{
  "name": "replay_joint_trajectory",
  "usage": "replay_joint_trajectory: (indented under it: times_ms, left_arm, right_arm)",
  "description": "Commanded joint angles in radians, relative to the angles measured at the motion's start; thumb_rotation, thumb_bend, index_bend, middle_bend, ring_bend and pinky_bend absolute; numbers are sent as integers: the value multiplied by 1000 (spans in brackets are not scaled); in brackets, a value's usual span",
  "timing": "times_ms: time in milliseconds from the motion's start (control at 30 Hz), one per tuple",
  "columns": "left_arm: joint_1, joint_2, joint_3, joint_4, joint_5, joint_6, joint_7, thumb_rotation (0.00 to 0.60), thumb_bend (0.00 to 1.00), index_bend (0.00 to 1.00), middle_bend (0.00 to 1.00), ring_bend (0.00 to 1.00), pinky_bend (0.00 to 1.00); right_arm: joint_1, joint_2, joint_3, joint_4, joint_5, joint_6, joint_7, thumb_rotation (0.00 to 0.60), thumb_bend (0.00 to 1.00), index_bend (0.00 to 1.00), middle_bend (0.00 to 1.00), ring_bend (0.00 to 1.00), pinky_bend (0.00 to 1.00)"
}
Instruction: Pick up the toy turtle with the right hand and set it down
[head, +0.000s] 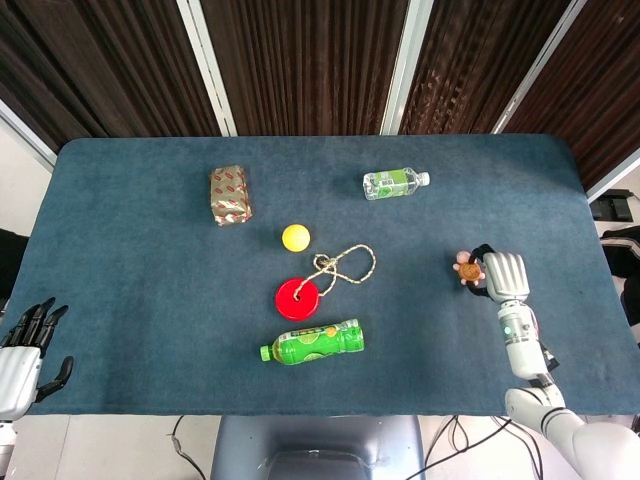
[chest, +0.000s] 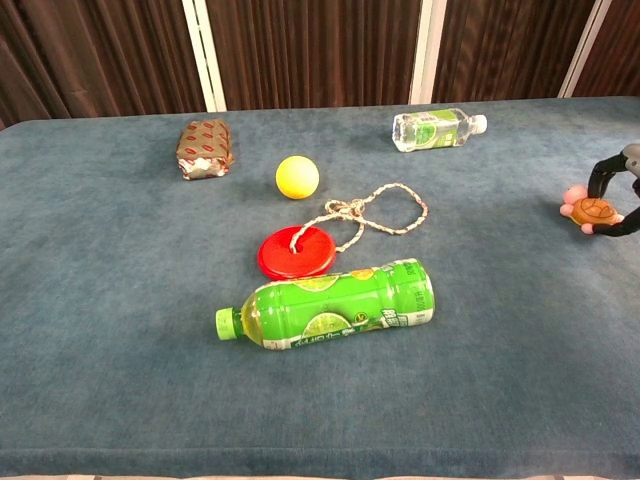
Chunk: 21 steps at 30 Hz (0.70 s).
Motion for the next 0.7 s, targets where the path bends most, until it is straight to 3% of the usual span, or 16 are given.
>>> replay_joint_trajectory:
  times_ms: [33, 200, 300, 467, 700]
  left_arm:
    - [1, 1, 0, 1, -1, 1, -2, 600, 424, 103, 0, 0, 228]
    - [2, 2, 0, 2, -1, 2, -7, 600, 424, 103, 0, 0, 228]
    - [1, 2, 0, 2, -1, 1, -10, 600, 424, 103, 0, 0, 228]
    - [-1, 2, 0, 3, -1, -2, -9, 600, 424, 103, 0, 0, 228]
    - [0, 2, 0, 1, 0, 0, -7, 600, 424, 103, 0, 0, 228]
  right_arm:
    - [-4, -19, -6, 35, -12, 9, 14, 600, 271, 860, 671, 983, 1000]
    - [-9, -18, -15, 53, -24, 0, 45, 600, 281, 985, 810, 1000, 1000]
    - [-14, -16, -25, 61, -40, 14, 49, 600, 413, 1000, 849, 1000, 1000]
    - [-22, -8, -38, 57, -73, 67, 88, 600, 625, 1000, 868, 1000, 1000]
    - [-39, 11, -48, 11, -105, 134, 157, 600, 668, 1000, 869, 1000, 1000]
